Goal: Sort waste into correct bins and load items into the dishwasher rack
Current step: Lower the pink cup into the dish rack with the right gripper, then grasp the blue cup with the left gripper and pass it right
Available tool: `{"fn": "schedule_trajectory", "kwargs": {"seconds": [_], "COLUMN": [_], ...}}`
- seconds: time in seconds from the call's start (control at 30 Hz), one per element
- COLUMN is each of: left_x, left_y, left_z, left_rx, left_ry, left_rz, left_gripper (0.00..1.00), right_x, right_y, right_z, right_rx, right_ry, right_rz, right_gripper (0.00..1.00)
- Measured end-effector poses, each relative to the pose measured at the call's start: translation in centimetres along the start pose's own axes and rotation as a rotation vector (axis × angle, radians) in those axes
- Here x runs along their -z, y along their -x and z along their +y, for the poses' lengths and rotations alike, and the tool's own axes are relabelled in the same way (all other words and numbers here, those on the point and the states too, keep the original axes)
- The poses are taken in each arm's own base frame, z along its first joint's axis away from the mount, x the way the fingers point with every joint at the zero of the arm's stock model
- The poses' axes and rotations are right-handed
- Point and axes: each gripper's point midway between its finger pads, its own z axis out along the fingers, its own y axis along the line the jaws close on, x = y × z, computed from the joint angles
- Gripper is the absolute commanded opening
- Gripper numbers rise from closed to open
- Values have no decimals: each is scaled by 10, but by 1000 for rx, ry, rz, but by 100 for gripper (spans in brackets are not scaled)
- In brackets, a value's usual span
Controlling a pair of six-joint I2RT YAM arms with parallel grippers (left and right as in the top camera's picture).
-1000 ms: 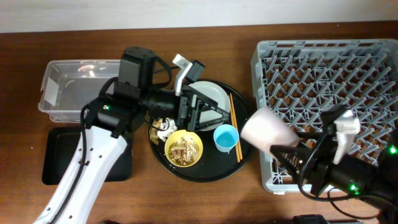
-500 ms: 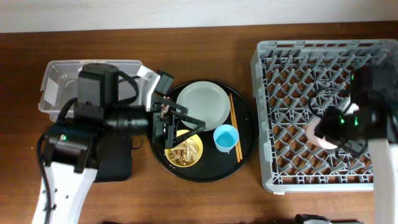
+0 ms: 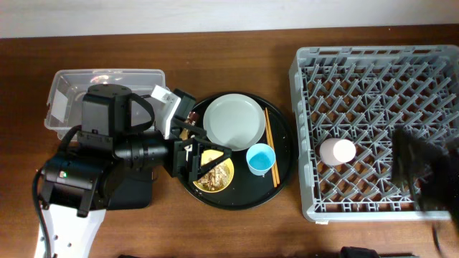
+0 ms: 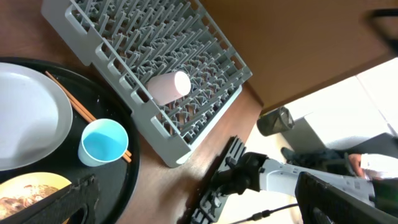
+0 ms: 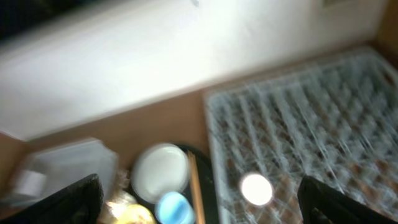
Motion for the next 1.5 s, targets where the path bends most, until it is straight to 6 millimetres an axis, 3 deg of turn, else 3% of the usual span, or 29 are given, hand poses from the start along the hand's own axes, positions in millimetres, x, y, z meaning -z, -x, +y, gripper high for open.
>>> {"fn": "schedule_trajectory", "kwargs": {"seconds": [0.03, 0.07, 0.1, 0.13, 0.17, 0.23, 0.27, 0.3, 0.33, 0.4, 0.53, 0.6, 0.7, 0.73, 0.77, 0.83, 0.87, 0.9, 0.93, 1.0, 1.1, 1.13, 1.27, 1.3, 1.4, 1.5], "left_x": [0, 0, 1, 0, -4, -19, -56, -67, -98, -151, -211, -220, -215, -206, -182, -145, -134, -125, -109, -93, -87, -87, -87, -86, -86, -90], "left_y": [-1, -3, -8, -12, -18, -27, -42, -46, -48, -81, -118, -129, -137, -138, -117, -46, -21, 3, 29, 37, 27, 24, 23, 23, 24, 25], "left_z": [3, 8, 21, 32, 42, 54, 71, 88, 105, 142, 177, 186, 185, 183, 172, 139, 122, 94, 45, -10, -56, -67, -75, -77, -77, -71], "left_rx": [-28, -31, -25, -28, -51, -73, -78, -56, -42, 5, 13, 26, 48, 68, 104, 188, 188, 169, 125, 67, 28, 2, -37, -40, -47, -56], "left_ry": [16, 50, 130, 209, 308, 444, 565, 633, 679, 713, 720, 718, 719, 733, 747, 556, 430, 230, -127, -474, -698, -739, -776, -790, -790, -749], "left_rz": [2, 9, 27, 42, 72, 128, 232, 259, 285, 425, 518, 548, 592, 626, 630, 418, 338, 269, 202, 191, 244, 256, 255, 255, 252, 241], "left_gripper": [100, 99, 100, 99, 99, 99, 91, 81, 79, 65, 48, 0, 0, 0, 0, 0, 0, 0, 0, 0, 0, 0, 0, 0, 0, 0], "right_x": [34, 42, 27, 16, -16, -50, -63, -67, -70, -74, -74, -74, -74, -74, -74, -74, -75, -75, -72, -63, -52, -50, -39, -36, -55, -65], "right_y": [-7, -22, -58, -69, -99, -128, -141, -140, -141, -141, -141, -141, -142, -142, -142, -141, -140, -137, -130, -110, -95, -93, -93, -97, -109, -106], "right_z": [14, 15, 5, 1, -13, -28, -35, -36, -37, -41, -42, -42, -42, -43, -43, -41, -33, -13, 17, 59, 86, 90, 108, 114, 121, 123], "right_rx": [18, 1, -53, -70, -107, -136, -149, -150, -149, -150, -149, -148, -146, -144, -141, -111, -73, -20, 31, 76, 73, 60, 39, 71, 111, 117], "right_ry": [65, 75, 49, 38, 0, -34, -51, -54, -60, -79, -88, -88, -88, -90, -89, -69, -8, 132, 338, 624, 842, 880, 1021, 1048, 1015, 1009], "right_rz": [-66, -28, 137, 199, 363, 507, 569, 580, 587, 600, 602, 602, 605, 605, 605, 603, 603, 593, 560, 465, 418, 422, 455, 470, 540, 531], "right_gripper": [99, 98, 99, 99, 98, 98, 98, 98, 98, 98, 98, 98, 98, 98, 98, 98, 99, 99, 98, 98, 98, 93, 84, 76, 66, 56]}}
